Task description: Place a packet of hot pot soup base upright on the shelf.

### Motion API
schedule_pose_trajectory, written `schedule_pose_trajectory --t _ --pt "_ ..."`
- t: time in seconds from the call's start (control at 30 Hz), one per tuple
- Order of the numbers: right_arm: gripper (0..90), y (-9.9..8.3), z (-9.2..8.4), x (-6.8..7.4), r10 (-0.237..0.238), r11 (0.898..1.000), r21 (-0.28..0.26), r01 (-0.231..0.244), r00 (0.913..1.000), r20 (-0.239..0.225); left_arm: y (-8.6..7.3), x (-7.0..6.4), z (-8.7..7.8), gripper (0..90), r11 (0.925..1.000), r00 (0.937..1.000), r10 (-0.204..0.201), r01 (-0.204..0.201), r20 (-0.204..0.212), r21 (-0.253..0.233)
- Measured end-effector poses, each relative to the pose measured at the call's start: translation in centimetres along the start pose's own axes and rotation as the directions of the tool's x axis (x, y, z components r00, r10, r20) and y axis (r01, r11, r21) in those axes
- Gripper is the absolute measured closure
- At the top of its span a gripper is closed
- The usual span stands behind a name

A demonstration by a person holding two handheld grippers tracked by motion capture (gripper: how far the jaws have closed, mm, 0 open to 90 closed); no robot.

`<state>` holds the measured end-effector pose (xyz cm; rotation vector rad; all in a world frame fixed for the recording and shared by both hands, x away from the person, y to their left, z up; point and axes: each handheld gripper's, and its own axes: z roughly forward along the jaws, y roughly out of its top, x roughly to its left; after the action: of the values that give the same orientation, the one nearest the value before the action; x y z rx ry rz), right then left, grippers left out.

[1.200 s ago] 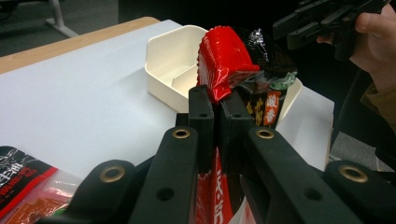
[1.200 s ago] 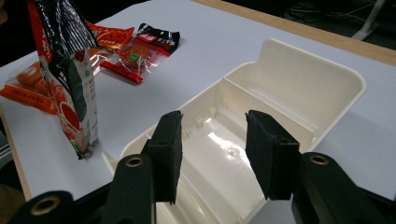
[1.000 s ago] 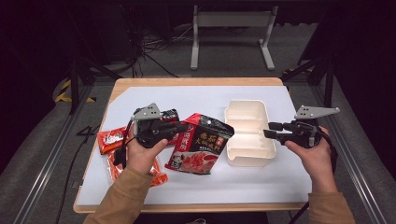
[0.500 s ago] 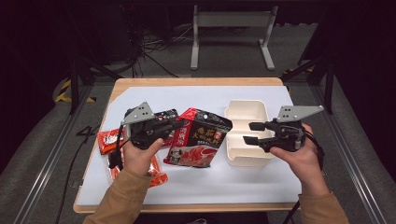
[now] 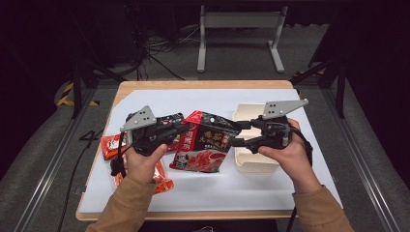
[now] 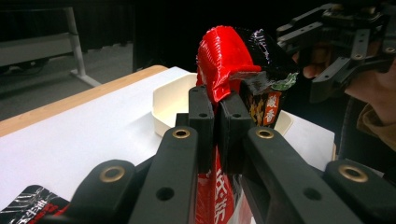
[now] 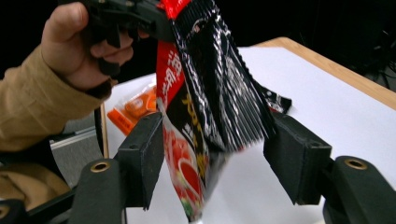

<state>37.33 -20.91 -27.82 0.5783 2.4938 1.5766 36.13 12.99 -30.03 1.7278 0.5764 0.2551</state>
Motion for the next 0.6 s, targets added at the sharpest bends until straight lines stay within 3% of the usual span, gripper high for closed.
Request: schedule_pose_trajectory --t 0.13,0.4,0.6 --pt "38.8 0.0 1.3 0.2 0.025 0.998 -0.054 -0.026 0.9995 -0.021 0.0 0.0 0.0 85.7 1.0 1.0 0.0 0.0 0.003 0.0" --pt "39.3 -0.2 3.5 0.3 0.024 1.0 -0.011 -0.025 0.999 -0.037 0.0 -0.3 0.2 85.8 0.9999 0.9999 0.011 -0.011 0.007 0.004" --pt "42.8 -0.6 4.6 0.1 0.03 0.999 -0.028 -0.031 0.9982 -0.052 0.0 -0.6 0.3 85.9 0.9998 0.9997 0.022 -0.022 0.011 0.003"
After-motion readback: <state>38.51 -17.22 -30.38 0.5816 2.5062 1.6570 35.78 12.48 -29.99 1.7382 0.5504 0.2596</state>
